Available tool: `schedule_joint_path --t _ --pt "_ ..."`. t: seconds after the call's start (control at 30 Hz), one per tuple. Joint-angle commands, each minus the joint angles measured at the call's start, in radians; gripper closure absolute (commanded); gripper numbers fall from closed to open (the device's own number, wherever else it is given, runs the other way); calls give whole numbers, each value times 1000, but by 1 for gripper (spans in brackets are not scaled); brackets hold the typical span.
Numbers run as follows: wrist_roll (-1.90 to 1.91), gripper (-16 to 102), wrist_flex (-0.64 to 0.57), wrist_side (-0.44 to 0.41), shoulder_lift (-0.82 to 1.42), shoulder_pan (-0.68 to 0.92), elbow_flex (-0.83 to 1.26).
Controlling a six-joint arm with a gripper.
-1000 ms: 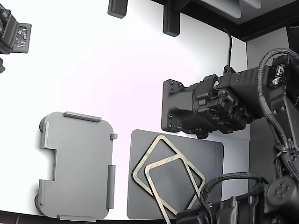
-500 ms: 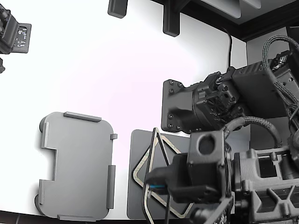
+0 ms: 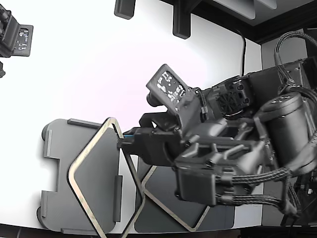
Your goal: Grab top frame and put it into gray box.
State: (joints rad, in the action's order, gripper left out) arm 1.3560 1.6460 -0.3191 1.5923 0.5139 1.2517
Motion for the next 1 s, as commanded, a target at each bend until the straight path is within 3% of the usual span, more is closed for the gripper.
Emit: schedule_joint_path --t 0.0,0.5,0.97 --pt "528 99 11 61 -14 -38 -14" --pt "730 99 11 281 -158 -83 3" --pt "715 99 12 348 -169 -83 51"
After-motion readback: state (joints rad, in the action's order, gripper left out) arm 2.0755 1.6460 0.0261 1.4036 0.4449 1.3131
